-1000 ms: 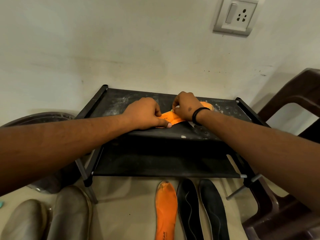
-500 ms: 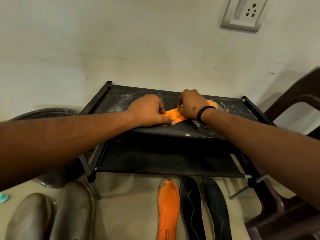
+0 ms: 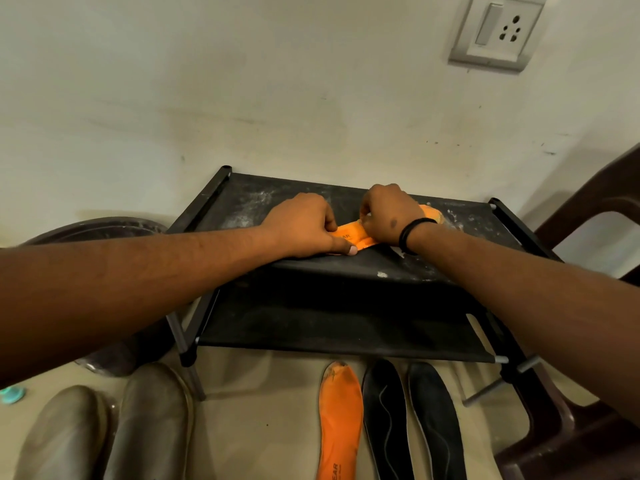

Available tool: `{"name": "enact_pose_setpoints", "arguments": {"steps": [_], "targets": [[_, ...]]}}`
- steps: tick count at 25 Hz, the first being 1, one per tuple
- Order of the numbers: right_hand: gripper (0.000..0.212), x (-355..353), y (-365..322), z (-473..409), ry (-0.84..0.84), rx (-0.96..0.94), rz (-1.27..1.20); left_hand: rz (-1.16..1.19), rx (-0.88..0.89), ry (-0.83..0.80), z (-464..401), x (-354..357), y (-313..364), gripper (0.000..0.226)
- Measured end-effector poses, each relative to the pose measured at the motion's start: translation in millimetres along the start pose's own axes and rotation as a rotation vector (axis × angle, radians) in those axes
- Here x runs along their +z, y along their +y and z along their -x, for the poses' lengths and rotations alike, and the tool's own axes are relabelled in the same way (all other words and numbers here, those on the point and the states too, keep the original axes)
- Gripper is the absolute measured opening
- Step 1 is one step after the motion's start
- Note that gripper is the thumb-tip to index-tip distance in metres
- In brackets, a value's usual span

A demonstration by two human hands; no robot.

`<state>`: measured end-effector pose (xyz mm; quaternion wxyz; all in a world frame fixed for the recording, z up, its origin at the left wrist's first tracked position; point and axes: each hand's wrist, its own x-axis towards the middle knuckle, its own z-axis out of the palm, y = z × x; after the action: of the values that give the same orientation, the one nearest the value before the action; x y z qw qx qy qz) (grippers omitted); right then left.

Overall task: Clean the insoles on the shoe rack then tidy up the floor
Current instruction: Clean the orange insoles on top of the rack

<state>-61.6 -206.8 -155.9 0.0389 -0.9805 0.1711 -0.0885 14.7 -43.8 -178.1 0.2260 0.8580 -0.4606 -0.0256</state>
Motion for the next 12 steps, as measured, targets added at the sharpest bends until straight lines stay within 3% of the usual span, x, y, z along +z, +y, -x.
{"name": "enact_pose_setpoints", "arguments": {"steps": [4,7,10,12], "targets": [[0.015,-0.6,-24.1,19.5,-0.128,-0.165,-0.234,-0.030,-0.034,0.032,3.4,-3.4,-0.4,0.057],[0.016,-7.3,-16.1,24.4,-0.150,-0.222,-0.142,-0.047,-0.026,0.042,3.7,-2.0,3.6,0.056],[0.017,-8.3,3.1,10.1,-0.056,-0.077,0.061,-0.025,-0.014,0.005,2.1,-2.1,3.7,0.059],[0.019,-4.3,13.0,4.4,0.039,0.050,0.052,-0.024,-0.017,-0.004,1.9,-1.3,3.2,0.058]]}}
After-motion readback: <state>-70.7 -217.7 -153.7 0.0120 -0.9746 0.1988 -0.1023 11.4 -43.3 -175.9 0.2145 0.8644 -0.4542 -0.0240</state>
